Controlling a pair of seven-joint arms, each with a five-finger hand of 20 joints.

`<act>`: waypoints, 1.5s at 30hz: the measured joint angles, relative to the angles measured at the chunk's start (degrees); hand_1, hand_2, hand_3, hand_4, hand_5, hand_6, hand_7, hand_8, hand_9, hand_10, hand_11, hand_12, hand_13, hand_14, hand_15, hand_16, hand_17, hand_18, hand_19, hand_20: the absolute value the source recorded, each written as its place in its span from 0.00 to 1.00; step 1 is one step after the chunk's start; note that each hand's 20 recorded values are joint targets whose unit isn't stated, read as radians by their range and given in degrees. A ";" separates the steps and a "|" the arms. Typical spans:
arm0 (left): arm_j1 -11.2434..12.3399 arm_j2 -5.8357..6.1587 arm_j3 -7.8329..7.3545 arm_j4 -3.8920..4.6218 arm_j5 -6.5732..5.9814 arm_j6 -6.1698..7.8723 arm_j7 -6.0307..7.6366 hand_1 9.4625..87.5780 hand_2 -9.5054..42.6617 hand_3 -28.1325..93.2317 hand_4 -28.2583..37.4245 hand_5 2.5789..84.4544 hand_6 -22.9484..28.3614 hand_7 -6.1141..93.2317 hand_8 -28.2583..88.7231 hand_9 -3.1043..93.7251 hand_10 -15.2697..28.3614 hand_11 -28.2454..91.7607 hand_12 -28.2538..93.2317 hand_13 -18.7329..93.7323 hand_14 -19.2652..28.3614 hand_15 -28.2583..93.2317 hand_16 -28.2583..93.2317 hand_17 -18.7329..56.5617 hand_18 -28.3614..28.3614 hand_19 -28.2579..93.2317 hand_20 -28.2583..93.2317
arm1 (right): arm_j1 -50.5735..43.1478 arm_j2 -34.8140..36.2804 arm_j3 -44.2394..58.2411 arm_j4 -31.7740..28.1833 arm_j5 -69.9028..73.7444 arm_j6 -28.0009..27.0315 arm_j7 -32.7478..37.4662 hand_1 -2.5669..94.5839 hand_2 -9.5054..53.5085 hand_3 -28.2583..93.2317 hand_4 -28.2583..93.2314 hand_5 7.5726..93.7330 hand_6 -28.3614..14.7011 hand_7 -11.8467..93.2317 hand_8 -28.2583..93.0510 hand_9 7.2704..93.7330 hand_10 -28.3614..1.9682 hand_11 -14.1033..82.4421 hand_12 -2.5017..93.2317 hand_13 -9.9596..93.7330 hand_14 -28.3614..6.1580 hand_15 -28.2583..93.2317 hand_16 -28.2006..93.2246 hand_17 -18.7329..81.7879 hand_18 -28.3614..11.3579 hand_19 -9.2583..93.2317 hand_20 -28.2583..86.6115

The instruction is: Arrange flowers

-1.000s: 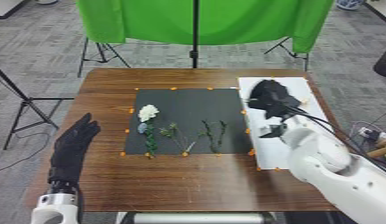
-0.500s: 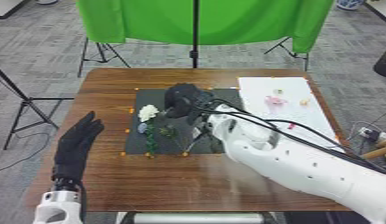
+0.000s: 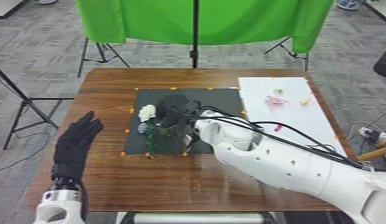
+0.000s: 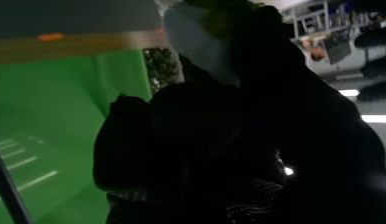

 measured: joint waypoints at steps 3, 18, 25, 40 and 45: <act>0.26 -0.01 -0.03 -0.03 0.01 0.00 0.00 0.11 0.31 0.80 0.00 0.48 0.52 0.13 0.20 0.45 0.62 0.34 0.36 0.44 0.73 0.35 0.27 0.27 0.73 0.26 0.38 | -0.01 -0.15 -0.16 0.56 -0.36 -1.10 0.41 0.65 0.00 0.70 0.08 0.67 0.75 0.31 0.26 0.80 0.64 0.20 0.42 0.93 0.76 0.75 0.50 0.81 0.47 1.00 0.74; 0.34 -0.03 -0.20 -0.03 0.15 -0.07 -0.07 0.12 0.19 0.81 0.00 0.48 0.52 0.13 0.20 0.45 0.62 0.33 0.36 0.44 0.74 0.35 0.28 0.26 0.74 0.26 0.38 | -1.22 0.82 3.04 -1.83 -1.71 -10.00 0.98 0.53 0.00 0.79 0.05 0.46 0.80 0.27 0.13 0.65 0.50 0.30 0.24 0.92 0.74 0.73 0.50 0.79 0.46 1.00 0.71; 0.38 -0.09 -0.33 -0.03 0.21 -0.07 -0.17 0.12 0.19 0.81 0.00 0.48 0.52 0.13 0.20 0.45 0.62 0.33 0.36 0.43 0.74 0.35 0.28 0.26 0.74 0.26 0.38 | -4.13 3.75 10.19 -8.80 -0.39 -13.06 2.20 0.52 0.00 0.78 0.05 0.48 0.75 0.25 0.15 0.62 0.48 0.28 0.24 0.91 0.73 0.70 0.49 0.76 0.44 1.00 0.67; 1.12 -0.14 -0.94 -0.45 0.37 -0.07 -0.39 0.13 0.18 0.80 0.00 0.48 0.52 0.13 0.20 0.44 0.62 0.33 0.36 0.44 0.74 0.34 0.28 0.26 0.74 0.26 0.38 | -13.09 18.61 31.39 -17.17 -1.95 -10.79 24.00 0.42 0.00 0.75 0.10 0.60 0.66 0.22 0.17 0.73 0.42 0.34 0.27 0.90 0.64 0.71 0.50 0.76 0.38 1.00 0.68; 1.10 -0.14 -0.94 -0.45 0.50 -0.07 -0.48 0.13 0.18 0.80 0.00 0.48 0.52 0.13 0.20 0.44 0.62 0.33 0.36 0.44 0.73 0.34 0.28 0.26 0.74 0.26 0.38 | -14.75 20.56 32.60 -10.35 -2.39 -16.41 27.32 0.40 0.00 0.74 0.10 0.58 0.65 0.22 0.17 0.71 0.40 0.33 0.27 0.90 0.62 0.71 0.50 0.76 0.37 1.00 0.68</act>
